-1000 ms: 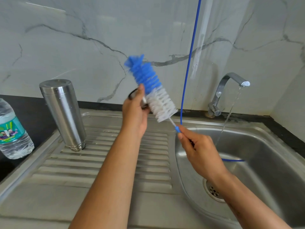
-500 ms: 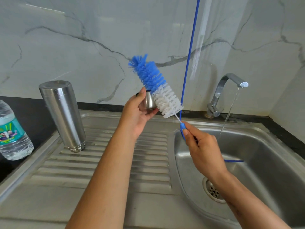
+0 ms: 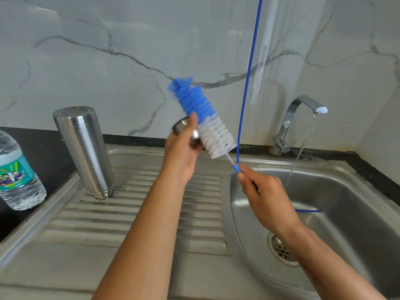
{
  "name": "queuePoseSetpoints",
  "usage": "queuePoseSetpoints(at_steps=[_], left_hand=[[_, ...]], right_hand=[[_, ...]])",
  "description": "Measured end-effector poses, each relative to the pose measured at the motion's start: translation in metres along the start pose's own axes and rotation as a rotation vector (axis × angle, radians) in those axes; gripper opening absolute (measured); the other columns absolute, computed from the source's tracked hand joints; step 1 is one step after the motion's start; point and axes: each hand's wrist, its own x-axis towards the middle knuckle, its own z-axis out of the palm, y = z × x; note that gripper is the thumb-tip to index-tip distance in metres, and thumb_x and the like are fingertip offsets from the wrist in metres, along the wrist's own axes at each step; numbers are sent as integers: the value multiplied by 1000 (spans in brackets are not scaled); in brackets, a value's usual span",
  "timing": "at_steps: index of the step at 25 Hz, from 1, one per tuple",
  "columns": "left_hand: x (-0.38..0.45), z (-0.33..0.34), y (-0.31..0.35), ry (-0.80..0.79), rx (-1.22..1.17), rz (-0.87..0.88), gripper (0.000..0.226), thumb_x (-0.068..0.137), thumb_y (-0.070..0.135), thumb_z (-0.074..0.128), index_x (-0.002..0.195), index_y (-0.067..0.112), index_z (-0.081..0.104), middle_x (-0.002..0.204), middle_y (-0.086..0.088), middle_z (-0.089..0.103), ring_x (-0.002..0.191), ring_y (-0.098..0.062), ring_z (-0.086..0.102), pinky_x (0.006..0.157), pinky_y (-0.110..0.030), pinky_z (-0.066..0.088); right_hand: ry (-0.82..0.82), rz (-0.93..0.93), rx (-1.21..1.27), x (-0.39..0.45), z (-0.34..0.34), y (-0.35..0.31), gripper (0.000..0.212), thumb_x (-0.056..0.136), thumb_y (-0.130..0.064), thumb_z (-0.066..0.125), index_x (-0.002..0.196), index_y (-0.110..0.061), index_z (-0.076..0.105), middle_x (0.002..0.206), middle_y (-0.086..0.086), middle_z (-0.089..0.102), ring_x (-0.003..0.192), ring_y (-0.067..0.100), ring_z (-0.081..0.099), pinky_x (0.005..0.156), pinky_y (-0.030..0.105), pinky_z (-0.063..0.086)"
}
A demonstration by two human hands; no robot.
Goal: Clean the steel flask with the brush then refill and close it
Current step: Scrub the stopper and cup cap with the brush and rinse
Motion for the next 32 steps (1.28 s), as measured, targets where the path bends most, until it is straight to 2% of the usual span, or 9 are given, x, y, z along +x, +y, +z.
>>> queuePoseSetpoints(at_steps=[3,5,8,13,16,18,23,28,32], left_hand=[[-10,19,-11,-86,118,-41,27,93,23,70,116,9,65,108,-9,75,102,-22,72,98,-41,57],[-2,8,-4,-17,39,29,37,90,25,72,119,4,64,109,-10,75,101,-22,72,93,-40,60],[6,-9,3,29,-26,47,47,92,29,71,128,0,61,116,-12,72,110,-27,69,103,-48,55],[-7,11,-9,-123,170,-110,18,93,32,70,108,23,64,103,3,75,99,-16,66,87,-32,48],[-1,0,-1,-58,88,-61,25,93,27,71,115,17,62,104,-2,74,99,-17,67,85,-30,50],[4,-6,3,-51,24,-76,22,96,21,67,115,11,62,103,-7,75,101,-23,70,88,-34,57],[-7,14,-12,-152,98,-124,23,98,27,65,116,13,66,109,-7,77,103,-22,74,92,-37,60],[9,-12,3,18,-140,34,27,98,26,67,118,7,65,117,-13,74,110,-28,72,95,-47,59],[-3,2,-3,-147,2,-128,18,99,24,62,111,12,66,115,-12,73,110,-27,69,94,-41,58]], right_hand=[[105,41,26,3,-5,0,33,106,-19,53,132,-35,64,51,-5,41,50,9,33,49,19,30],[2,-16,9,3,-4,-2,32,105,-20,53,131,-29,68,55,-3,37,53,9,31,50,20,29],[-63,-46,0,-1,0,-1,31,105,-20,53,131,-25,69,54,-9,34,52,10,31,50,19,30],[112,55,70,3,-6,0,33,106,-20,51,133,-32,65,53,-7,36,50,8,30,47,17,30],[95,48,81,1,-6,-2,31,106,-21,51,130,-29,68,57,7,46,53,8,32,49,20,32],[96,49,71,1,-5,-2,29,107,-21,50,127,-28,69,53,-6,38,51,9,30,47,19,30],[141,47,-5,0,-2,-2,32,106,-19,51,133,-24,67,53,-8,34,50,12,31,48,21,29],[-130,-8,2,0,-4,1,26,106,-22,50,117,-10,71,57,-10,36,53,8,31,50,21,28],[73,30,18,1,-8,-1,28,106,-19,51,124,-22,72,51,-10,36,48,10,32,47,19,29]])
